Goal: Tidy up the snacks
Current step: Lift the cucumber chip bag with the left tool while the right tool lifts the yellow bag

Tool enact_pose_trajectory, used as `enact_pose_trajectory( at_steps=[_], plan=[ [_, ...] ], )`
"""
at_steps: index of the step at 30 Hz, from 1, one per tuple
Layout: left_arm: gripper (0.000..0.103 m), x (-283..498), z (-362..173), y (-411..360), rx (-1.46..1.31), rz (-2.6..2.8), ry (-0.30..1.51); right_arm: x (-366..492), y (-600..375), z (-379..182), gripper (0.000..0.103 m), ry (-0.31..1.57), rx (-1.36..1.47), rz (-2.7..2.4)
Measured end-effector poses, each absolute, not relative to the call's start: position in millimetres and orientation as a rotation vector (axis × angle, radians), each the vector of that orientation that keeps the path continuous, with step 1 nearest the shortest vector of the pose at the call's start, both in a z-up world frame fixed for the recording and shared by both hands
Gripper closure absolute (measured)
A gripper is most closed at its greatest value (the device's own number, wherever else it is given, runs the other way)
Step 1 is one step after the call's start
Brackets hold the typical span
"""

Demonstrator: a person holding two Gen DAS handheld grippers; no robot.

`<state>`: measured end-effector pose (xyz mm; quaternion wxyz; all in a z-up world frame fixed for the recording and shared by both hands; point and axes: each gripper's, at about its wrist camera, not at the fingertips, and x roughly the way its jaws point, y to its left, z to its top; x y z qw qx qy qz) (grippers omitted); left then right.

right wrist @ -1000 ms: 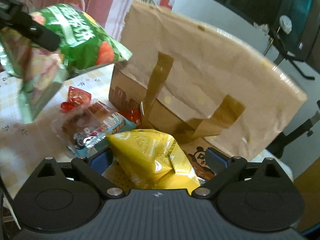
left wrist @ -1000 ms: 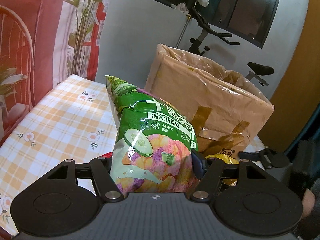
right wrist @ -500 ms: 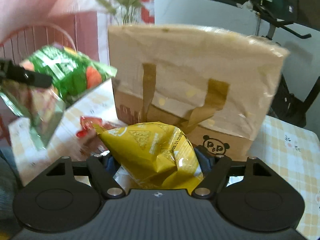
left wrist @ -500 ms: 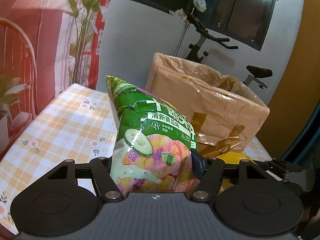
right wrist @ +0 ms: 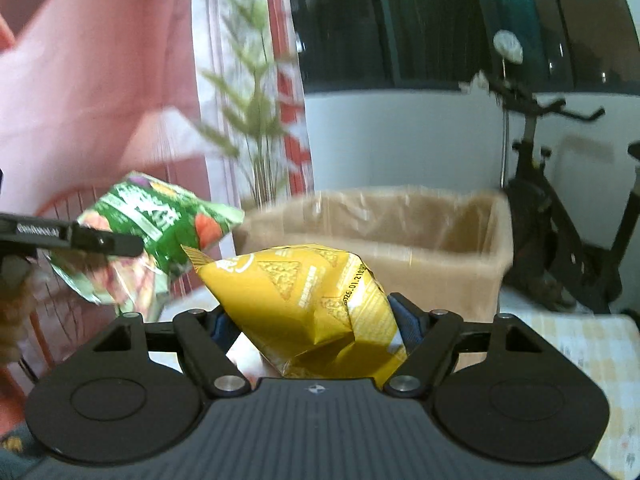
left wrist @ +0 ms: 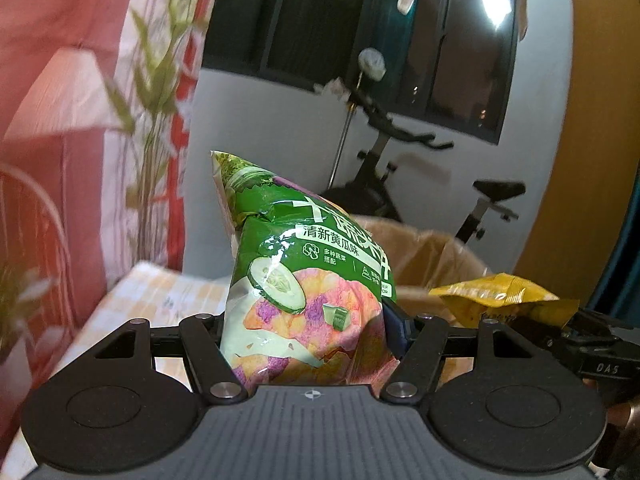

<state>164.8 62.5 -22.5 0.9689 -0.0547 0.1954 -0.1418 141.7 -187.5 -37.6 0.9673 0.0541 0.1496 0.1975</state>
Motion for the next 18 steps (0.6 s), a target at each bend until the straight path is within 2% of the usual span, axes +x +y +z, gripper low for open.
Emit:
enact_pose_trajectory(
  at_steps=[11,18],
  plan=[
    [0.033,195,13,17,-0.028,-0.368,0.292,171,-222,22,0.027,0.163,0.233,0.388],
    [0.033,272,19,-16,0.084,-0.397,0.399,212,-228,20,0.027,0.195,0.222,0.297]
  ],
)
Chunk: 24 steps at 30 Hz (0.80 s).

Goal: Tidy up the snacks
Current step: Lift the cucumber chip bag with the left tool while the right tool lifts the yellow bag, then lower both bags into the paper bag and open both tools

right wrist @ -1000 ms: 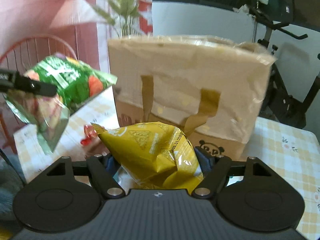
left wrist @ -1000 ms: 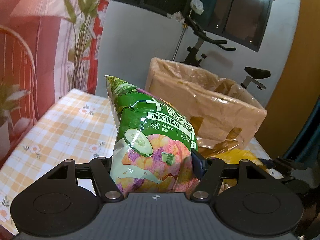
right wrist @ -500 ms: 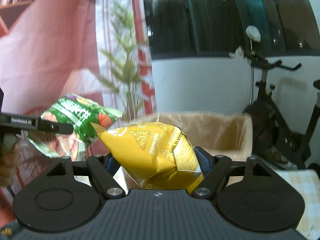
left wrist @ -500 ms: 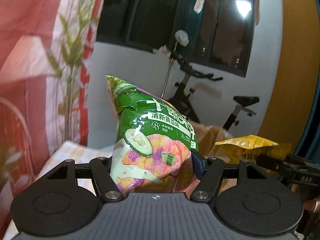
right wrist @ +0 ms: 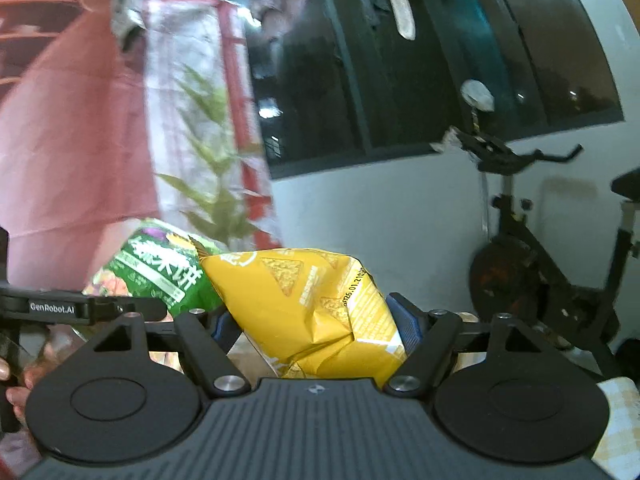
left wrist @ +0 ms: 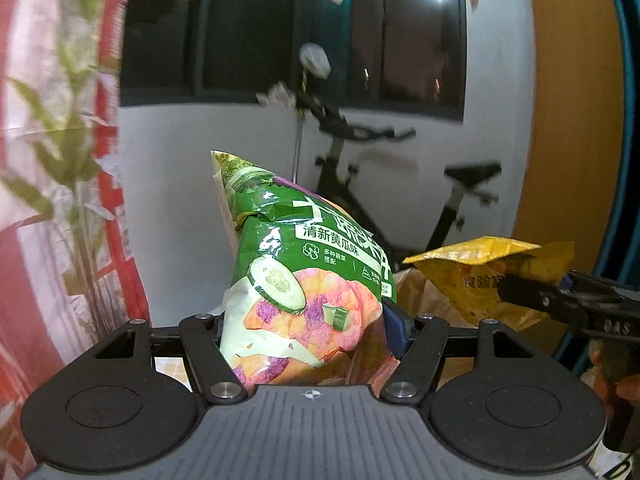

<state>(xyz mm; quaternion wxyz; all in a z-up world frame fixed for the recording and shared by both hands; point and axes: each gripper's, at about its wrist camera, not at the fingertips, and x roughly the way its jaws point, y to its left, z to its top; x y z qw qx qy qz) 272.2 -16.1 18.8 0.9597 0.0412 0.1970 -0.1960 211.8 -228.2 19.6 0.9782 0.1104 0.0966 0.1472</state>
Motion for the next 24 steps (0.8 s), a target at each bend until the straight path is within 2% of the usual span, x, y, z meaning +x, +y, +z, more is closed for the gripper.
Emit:
enact_pose_trajectory(
  at_steps=[7,14,21,24],
  plan=[
    [0.033,338,14,-53,0.251,-0.357,0.424,239,-241,-1,0.027,0.240,0.261,0.229],
    [0.032,369,-35,-77,0.409,-0.329,0.561,263,-248,-16,0.027,0.285,0.279,0.203],
    [0.029,384,-56,-59,0.320,-0.348,0.713,273,-248,-26,0.027,0.314,0.271,0.220],
    [0.019,381,-48,-47,0.275,-0.337,0.691,276,-249,-30,0.027,0.328,0.286,0.217]
  ],
)
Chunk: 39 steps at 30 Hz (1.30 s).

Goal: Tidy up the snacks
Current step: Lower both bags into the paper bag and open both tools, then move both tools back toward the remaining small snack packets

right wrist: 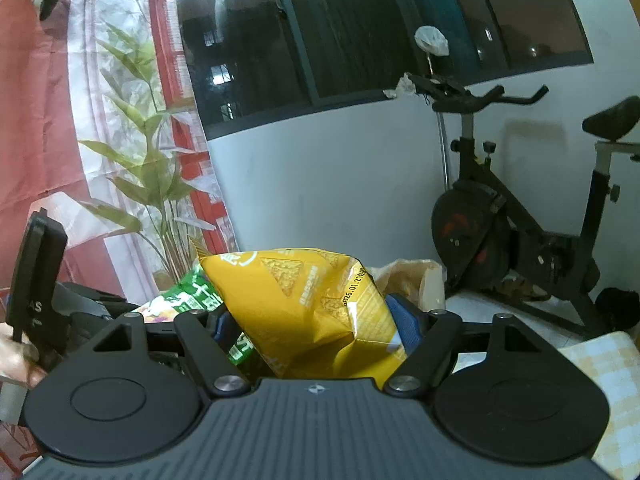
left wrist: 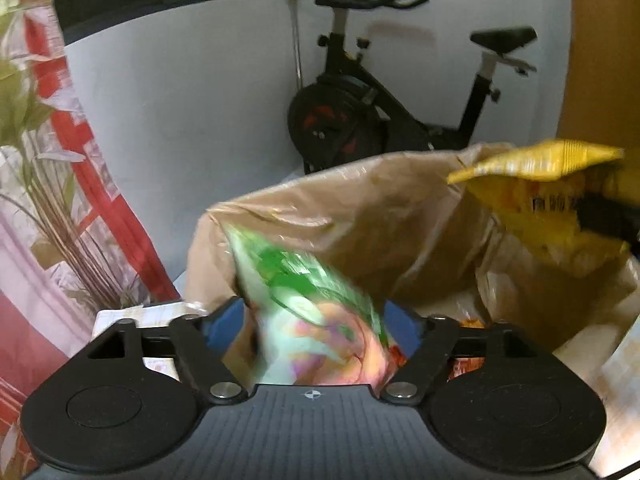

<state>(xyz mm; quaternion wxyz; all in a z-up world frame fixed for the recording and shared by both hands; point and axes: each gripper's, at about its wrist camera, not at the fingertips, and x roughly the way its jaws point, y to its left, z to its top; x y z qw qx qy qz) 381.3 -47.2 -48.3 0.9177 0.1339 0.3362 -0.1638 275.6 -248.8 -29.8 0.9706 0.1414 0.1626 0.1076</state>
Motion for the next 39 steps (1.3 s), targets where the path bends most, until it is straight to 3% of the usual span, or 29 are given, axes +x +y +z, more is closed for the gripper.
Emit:
enact_pose_trajectory(
  at_steps=[7,14,39],
  plan=[
    [0.016,379,-27,-43,0.207,-0.325,0.626,287,-240,-31,0.026,0.345,0.279,0.198],
    [0.018,370,-19,-31,0.156,-0.287,0.615,287,-232,-30,0.010,0.374,0.242,0.145],
    [0.018,251,-25,24,0.065,-0.299,0.532,181,-217,-35,0.010,0.379,0.098,0.129]
  ],
)
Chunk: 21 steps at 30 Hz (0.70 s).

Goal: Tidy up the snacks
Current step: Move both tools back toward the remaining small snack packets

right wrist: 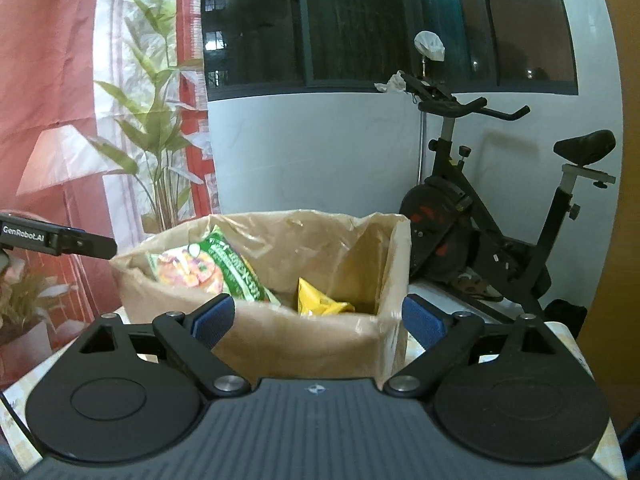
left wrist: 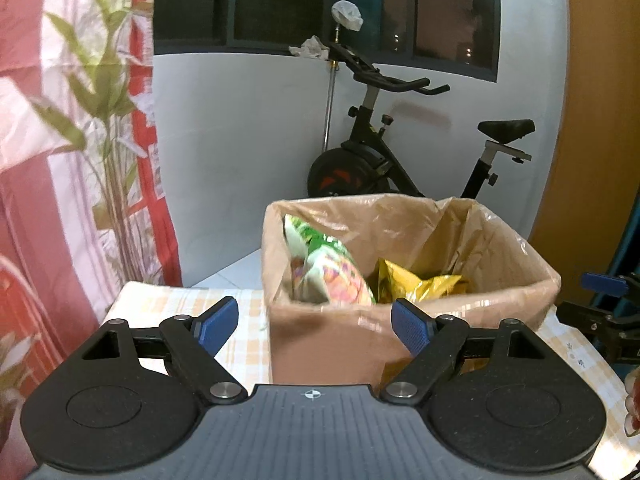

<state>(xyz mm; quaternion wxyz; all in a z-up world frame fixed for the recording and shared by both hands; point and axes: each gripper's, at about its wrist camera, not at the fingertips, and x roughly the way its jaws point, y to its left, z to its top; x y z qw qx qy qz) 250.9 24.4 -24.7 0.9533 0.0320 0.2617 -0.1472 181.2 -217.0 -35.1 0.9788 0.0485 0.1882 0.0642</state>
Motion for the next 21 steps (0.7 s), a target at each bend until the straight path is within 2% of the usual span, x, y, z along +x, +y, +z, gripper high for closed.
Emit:
enact_pose_trajectory(
  at_steps=[11,21],
  plan=[
    [0.018,218,-61,43,-0.010,-0.253,0.560,146,-213,-58,0.010,0.404,0.085,0.123],
    [0.018,202,-99,60,-0.096,-0.175,0.650,130,-216,-104,0.011,0.543,0.105,0.107]
  ],
)
